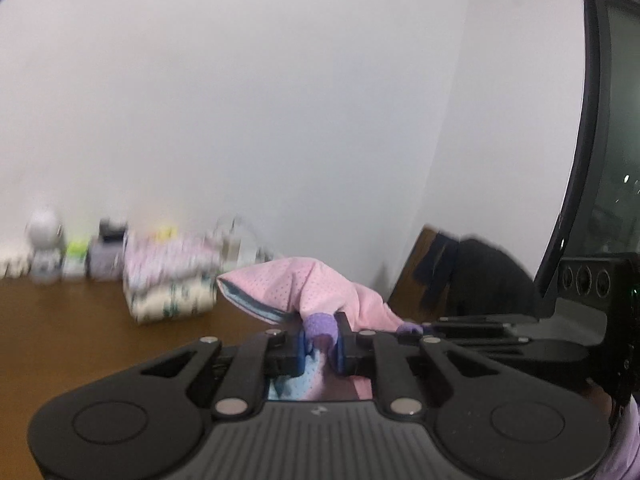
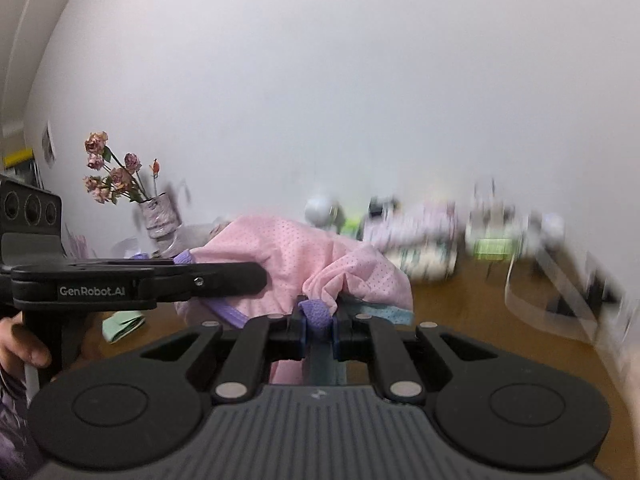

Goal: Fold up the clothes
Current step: 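Lift the folded garment with both grippers and carry it to the clothes stack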

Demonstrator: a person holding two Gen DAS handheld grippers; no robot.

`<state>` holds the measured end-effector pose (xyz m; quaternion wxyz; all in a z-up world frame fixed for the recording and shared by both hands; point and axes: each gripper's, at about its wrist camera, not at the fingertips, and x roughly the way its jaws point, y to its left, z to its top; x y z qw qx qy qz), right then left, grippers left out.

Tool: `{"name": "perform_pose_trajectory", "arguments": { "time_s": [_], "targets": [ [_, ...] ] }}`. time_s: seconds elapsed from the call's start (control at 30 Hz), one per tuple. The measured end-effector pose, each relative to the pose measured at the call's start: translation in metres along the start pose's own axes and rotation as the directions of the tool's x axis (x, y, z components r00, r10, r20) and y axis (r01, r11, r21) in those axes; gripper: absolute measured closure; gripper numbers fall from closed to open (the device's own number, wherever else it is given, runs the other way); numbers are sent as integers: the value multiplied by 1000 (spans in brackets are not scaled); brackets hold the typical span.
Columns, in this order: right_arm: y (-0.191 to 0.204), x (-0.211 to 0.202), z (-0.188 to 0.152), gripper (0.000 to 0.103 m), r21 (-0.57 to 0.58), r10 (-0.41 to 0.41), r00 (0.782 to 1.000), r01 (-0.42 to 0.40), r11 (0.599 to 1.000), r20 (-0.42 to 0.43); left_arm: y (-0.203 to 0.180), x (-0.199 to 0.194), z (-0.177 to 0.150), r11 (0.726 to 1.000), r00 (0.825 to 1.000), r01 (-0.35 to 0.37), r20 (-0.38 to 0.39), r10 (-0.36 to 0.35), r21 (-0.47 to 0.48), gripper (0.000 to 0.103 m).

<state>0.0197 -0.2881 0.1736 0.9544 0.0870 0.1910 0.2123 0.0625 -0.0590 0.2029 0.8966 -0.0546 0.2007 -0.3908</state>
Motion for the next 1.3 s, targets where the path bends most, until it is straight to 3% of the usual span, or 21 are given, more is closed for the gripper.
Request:
{"name": "perform_pose_trajectory", "arguments": {
  "time_s": [0.23,0.33,0.4,0.47,0.6,0.7,0.73,0.8,0.87,0.9,0.93,0.97,1.0,1.03,1.1,1.17,1.2,1.23,1.3],
  "targets": [
    [-15,46,120,93,-205,-37,998,47,978,48,56,54,79,1000,992,-23,126,25,-19,91],
    [-31,96,156,93,-239,-45,999,45,970,7,90,88,101,997,986,-48,157,56,-53,91],
    [-44,135,172,93,-257,-50,998,39,966,-35,120,121,105,993,989,-64,130,76,-99,91],
    [-60,178,179,94,-262,-67,994,43,964,-83,149,154,102,986,991,-75,95,90,-152,92],
    [-102,267,171,94,-235,-107,971,56,970,-212,197,211,66,956,992,-126,-2,130,-265,92],
    [-133,329,143,93,-196,-132,928,66,978,-348,232,253,37,923,985,-171,-79,153,-344,88],
    [-143,348,128,91,-192,-153,906,82,978,-394,243,267,27,910,982,-187,-105,159,-369,76],
    [-155,358,109,66,-197,-193,902,124,973,-386,256,270,14,894,978,-204,-116,172,-399,61],
    [-158,340,113,44,-202,-214,920,153,968,-329,257,260,15,902,981,-191,-93,168,-388,60],
    [-158,330,118,43,-208,-225,927,167,964,-300,252,256,19,908,979,-202,-77,187,-367,60],
    [-159,319,123,43,-215,-237,933,182,960,-269,247,253,23,914,977,-213,-61,205,-346,58],
    [-157,314,126,55,-221,-249,939,197,955,-237,242,249,27,918,974,-224,-44,222,-326,57],
    [-155,309,130,82,-228,-260,944,212,950,-205,237,246,30,923,971,-236,-27,239,-305,53],
    [-153,304,134,91,-234,-270,947,227,945,-173,232,243,34,926,967,-248,-10,256,-284,52],
    [-148,300,135,94,-236,-246,960,211,949,-133,222,236,42,931,958,-273,26,287,-243,56],
    [-141,311,125,95,-285,-229,963,181,941,-144,218,249,36,931,956,-293,-33,293,-216,88],
    [-137,321,117,95,-332,-245,956,181,926,-162,217,259,30,931,953,-302,-76,292,-204,99],
    [-139,336,108,95,-365,-312,927,223,904,-206,216,268,25,931,949,-310,-118,292,-192,97],
    [-150,342,100,95,-355,-373,893,273,894,-253,214,250,32,931,953,-302,-94,288,-206,95]
  ]
}}
